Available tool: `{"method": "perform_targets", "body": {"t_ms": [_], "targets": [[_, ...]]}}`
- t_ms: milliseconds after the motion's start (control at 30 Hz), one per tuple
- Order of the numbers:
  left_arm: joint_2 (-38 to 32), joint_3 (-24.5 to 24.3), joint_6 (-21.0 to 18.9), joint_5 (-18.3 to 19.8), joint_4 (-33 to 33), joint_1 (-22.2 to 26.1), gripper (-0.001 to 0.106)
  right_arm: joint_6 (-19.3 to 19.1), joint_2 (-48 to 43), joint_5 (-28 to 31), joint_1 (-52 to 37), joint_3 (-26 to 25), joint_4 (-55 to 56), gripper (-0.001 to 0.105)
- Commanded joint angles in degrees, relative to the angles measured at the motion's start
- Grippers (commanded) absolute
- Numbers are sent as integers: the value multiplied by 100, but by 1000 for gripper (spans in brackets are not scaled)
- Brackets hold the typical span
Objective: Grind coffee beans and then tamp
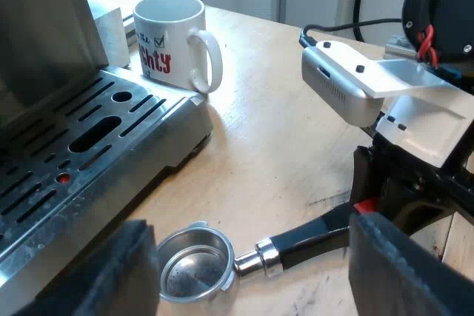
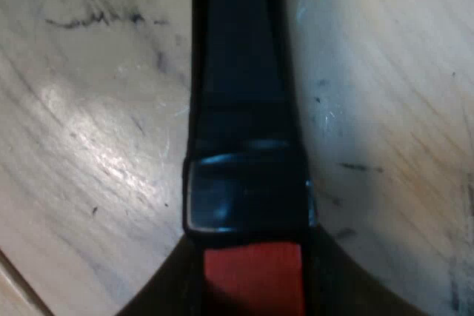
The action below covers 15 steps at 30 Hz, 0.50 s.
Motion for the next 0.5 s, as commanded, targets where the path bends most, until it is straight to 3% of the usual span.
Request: {"method": "perform_targets", "body": {"t_ms": [33, 500], "targets": [[-100, -13, -16, -41, -58, -35, 58, 20, -48, -15, -27, -50, -213, 0], [-100, -13, -16, -41, -58, -35, 58, 283, -48, -19, -27, -247, 346, 0]]}}
